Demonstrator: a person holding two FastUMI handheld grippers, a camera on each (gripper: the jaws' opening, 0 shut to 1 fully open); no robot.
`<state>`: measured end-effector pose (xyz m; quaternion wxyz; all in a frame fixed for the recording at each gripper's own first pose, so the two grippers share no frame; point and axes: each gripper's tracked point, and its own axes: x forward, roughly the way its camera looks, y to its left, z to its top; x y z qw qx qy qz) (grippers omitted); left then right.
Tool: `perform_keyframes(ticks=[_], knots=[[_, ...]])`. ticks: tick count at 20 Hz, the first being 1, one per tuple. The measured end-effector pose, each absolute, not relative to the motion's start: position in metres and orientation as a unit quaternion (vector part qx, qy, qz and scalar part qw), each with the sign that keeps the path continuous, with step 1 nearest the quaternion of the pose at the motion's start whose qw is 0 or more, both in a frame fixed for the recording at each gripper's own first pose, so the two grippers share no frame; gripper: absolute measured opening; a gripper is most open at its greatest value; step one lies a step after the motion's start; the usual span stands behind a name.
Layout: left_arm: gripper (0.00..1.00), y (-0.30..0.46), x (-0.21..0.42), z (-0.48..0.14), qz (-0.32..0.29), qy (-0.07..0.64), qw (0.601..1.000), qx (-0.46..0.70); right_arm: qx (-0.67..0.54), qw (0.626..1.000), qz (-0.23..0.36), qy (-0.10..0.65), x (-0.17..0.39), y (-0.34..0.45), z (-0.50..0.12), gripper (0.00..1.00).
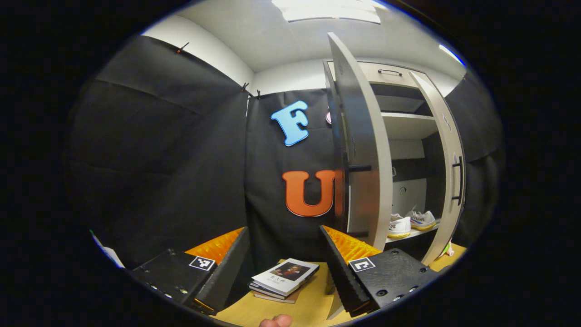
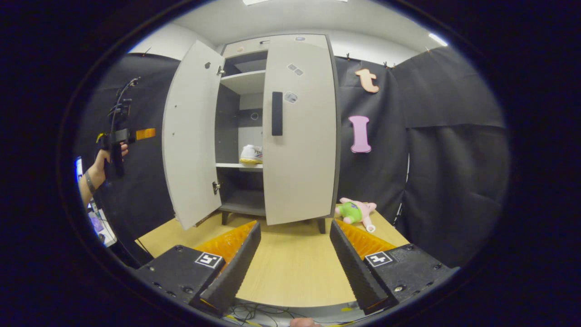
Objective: Grab one shoe with the right hand and put it into the shoe cabinet, grab the other shoe with the left hand and put it into the shoe cabinet; then close the right door with the right hand and the left door with the left hand.
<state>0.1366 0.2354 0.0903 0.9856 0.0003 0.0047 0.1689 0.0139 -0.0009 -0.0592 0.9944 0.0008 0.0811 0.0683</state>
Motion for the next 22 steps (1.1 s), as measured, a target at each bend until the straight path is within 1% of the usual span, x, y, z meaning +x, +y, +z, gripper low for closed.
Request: perform_keyframes(ticks=[3, 6, 10, 15, 19, 20, 21, 22], knots=[[0.91, 0.240, 0.150, 0.089, 0.163, 0.009, 0.986, -0.027, 0.003, 0.995, 0.062, 0.080, 0.018, -0.006, -0.061, 0.99], [0.91, 0.236, 0.160, 0.079, 0.160, 0.023, 0.987, -0.012, 0.006, 0.995, 0.059, 0.082, 0.020, -0.008, -0.062, 0.99], [0.91, 0.228, 0.160, 0.082, 0.165, 0.018, 0.986, 0.007, 0.012, 0.995, 0.055, 0.084, 0.023, -0.013, -0.063, 0.99], [0.90, 0.183, 0.167, 0.084, 0.123, 0.012, 0.992, 0.001, 0.006, 0.995, 0.062, 0.083, 0.032, -0.012, -0.059, 0.99], [0.90, 0.146, 0.174, 0.086, 0.106, -0.002, 0.994, -0.011, 0.002, 0.995, 0.065, 0.078, 0.036, -0.014, -0.057, 0.99], [0.90, 0.136, 0.179, 0.085, 0.100, -0.005, 0.995, -0.017, -0.001, 0.995, 0.062, 0.080, 0.038, -0.017, -0.058, 0.95], [0.90, 0.124, 0.184, 0.083, 0.091, -0.006, 0.996, -0.023, -0.001, 0.995, 0.059, 0.081, 0.039, -0.020, -0.059, 0.95], [0.90, 0.112, 0.190, 0.082, 0.079, -0.005, 0.996, -0.029, 0.002, 0.995, 0.056, 0.082, 0.040, -0.022, -0.059, 0.99]])
